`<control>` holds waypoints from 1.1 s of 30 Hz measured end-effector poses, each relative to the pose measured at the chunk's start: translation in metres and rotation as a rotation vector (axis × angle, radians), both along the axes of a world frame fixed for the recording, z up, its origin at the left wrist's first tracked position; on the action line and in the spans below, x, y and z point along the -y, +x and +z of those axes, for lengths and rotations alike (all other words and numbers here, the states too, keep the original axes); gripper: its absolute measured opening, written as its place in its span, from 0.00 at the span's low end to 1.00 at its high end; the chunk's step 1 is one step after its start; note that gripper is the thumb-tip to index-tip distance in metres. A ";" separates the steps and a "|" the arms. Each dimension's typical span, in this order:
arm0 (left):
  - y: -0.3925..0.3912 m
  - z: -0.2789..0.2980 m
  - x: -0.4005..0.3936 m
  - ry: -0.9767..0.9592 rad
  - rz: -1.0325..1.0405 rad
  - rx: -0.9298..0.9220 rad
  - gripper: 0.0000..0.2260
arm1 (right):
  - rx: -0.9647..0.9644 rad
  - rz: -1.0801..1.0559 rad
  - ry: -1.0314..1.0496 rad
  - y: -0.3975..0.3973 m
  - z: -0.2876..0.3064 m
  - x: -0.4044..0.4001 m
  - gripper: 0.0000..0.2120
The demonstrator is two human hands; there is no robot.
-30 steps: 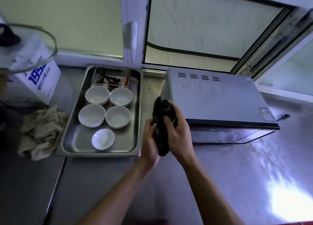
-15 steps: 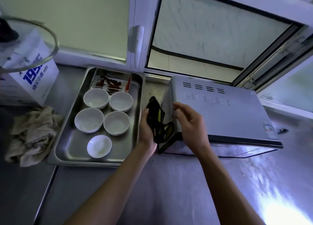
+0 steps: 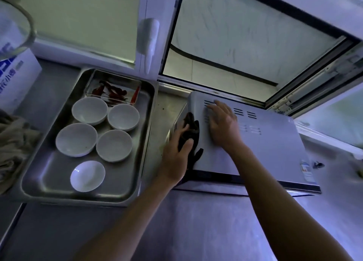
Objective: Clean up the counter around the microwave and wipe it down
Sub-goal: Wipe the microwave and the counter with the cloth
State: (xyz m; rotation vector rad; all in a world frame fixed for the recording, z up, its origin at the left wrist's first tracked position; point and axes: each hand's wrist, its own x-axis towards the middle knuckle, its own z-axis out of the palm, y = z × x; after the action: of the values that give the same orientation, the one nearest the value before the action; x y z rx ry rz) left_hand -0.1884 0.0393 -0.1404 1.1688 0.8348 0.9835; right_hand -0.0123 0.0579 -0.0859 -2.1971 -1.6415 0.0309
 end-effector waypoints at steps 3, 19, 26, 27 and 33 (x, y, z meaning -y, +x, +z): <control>0.009 -0.004 -0.016 0.015 0.033 -0.008 0.21 | -0.001 -0.025 -0.062 0.002 0.002 -0.026 0.20; 0.076 -0.031 -0.121 0.009 0.086 0.168 0.27 | 0.035 -0.099 -0.047 -0.002 -0.005 -0.035 0.23; 0.056 -0.107 -0.099 -0.117 0.003 -0.003 0.26 | 0.041 -0.106 -0.036 -0.003 -0.006 -0.037 0.23; 0.054 -0.115 -0.094 -0.128 0.000 -0.013 0.27 | 0.038 -0.108 -0.034 -0.002 -0.006 -0.037 0.23; 0.050 -0.104 -0.080 -0.160 0.042 0.027 0.26 | 0.033 -0.111 -0.034 -0.004 -0.004 -0.036 0.22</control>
State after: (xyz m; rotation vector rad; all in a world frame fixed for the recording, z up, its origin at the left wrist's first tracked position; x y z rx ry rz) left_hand -0.1382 0.1196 -0.2440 1.0024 0.9032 0.9469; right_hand -0.0164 0.0938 -0.0896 -2.3224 -1.5433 -0.0084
